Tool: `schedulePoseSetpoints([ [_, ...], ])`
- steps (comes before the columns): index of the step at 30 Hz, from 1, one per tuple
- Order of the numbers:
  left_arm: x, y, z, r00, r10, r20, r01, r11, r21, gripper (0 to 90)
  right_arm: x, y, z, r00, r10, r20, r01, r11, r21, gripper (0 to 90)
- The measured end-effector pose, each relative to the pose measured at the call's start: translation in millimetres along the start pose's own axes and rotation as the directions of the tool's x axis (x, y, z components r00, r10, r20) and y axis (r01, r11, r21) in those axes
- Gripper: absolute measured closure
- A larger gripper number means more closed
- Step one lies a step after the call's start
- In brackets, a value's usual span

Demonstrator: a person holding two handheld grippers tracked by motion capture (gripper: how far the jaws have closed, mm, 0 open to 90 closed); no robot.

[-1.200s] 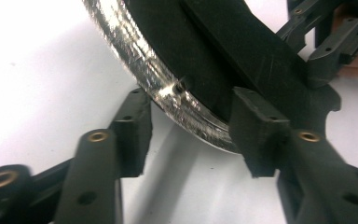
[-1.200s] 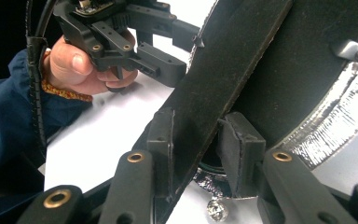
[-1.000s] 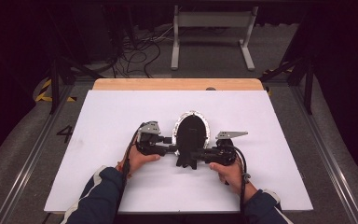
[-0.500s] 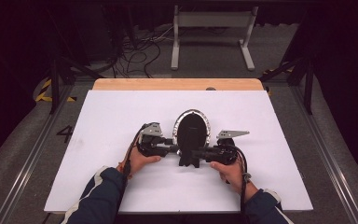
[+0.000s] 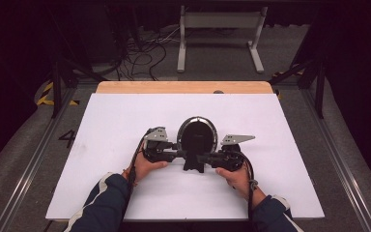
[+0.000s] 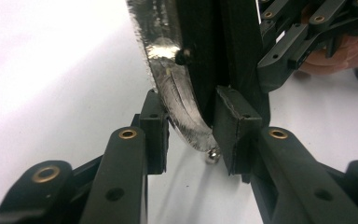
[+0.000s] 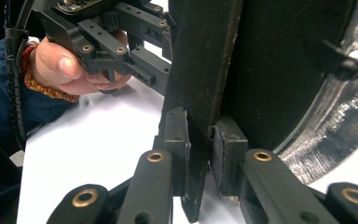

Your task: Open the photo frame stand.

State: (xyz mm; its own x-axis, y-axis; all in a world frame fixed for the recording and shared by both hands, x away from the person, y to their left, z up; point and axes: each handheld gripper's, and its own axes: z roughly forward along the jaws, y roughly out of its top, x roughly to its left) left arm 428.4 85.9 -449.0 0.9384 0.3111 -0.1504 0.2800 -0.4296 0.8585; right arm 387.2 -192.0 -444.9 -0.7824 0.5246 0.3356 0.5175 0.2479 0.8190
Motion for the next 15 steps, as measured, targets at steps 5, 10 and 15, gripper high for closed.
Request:
schedulePoseSetpoints([
  [5,-3.8,1.5,-1.5,0.9988,0.024,-0.042,-0.024,0.9997,-0.004,68.4,1.5,1.0,-0.6,0.9999,-0.005,-0.010,0.005,1.000,-0.002,79.0],
  [10,-7.3,3.4,-1.2,0.9942,0.055,-0.092,-0.056,0.9984,-0.007,69.1,2.5,2.8,-2.4,0.9999,-0.006,-0.014,0.006,1.000,-0.002,78.4],
  [15,-8.7,4.6,-1.7,0.9838,0.086,-0.158,-0.087,0.9962,-0.001,69.9,4.2,4.5,-3.2,0.9998,-0.014,-0.014,0.014,1.000,0.002,77.9],
])
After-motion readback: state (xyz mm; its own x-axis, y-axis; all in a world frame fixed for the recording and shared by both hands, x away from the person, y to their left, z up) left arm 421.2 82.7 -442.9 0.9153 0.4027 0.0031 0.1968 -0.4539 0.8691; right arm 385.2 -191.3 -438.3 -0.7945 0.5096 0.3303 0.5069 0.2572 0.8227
